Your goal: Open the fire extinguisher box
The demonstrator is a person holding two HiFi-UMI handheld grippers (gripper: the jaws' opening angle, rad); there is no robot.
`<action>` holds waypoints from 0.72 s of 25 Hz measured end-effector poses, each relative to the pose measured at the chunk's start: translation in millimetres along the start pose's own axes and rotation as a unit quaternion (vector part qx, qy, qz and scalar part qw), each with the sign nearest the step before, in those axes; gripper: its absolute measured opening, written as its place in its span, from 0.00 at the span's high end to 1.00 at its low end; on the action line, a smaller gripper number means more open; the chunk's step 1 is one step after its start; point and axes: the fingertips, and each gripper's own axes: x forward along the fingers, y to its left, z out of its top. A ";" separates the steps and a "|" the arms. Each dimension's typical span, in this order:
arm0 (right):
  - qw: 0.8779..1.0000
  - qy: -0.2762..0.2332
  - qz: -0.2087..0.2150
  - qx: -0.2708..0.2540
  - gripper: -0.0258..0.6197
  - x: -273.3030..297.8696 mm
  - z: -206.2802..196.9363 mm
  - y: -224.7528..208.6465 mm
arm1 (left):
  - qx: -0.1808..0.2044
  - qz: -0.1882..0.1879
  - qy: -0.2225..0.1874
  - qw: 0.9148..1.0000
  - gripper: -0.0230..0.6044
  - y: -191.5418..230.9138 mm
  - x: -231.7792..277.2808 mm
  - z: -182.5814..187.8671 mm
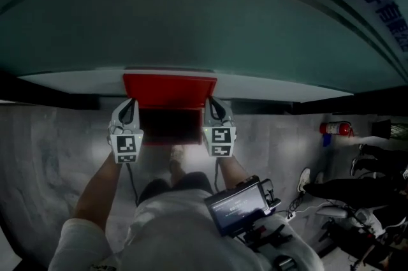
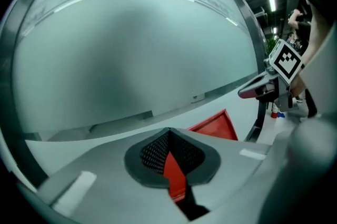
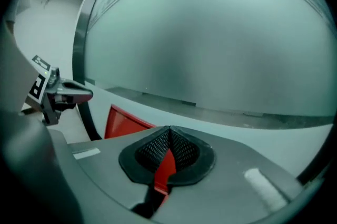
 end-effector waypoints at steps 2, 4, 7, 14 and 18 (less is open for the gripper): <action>1.000 -0.013 0.005 0.016 0.94 -13.2 8.9 16.0 | -0.015 -0.010 -0.013 1.000 0.96 -0.9 -15.3 2.8; 0.999 -0.026 0.009 0.028 0.94 -31.2 16.3 30.9 | -0.026 -0.019 -0.024 0.999 0.96 -4.5 -35.5 5.5; 0.998 -0.045 0.008 0.043 0.94 -68.7 25.0 47.3 | -0.033 -0.033 -0.041 0.998 0.96 -16.5 -73.4 13.1; 0.996 -0.072 0.005 0.055 0.94 -170.5 22.1 110.5 | -0.037 -0.062 -0.078 0.994 0.96 -32.4 -185.5 20.3; 0.995 -0.082 0.012 0.056 0.94 -222.3 23.3 148.5 | -0.039 -0.072 -0.095 0.992 0.96 -33.5 -236.5 25.3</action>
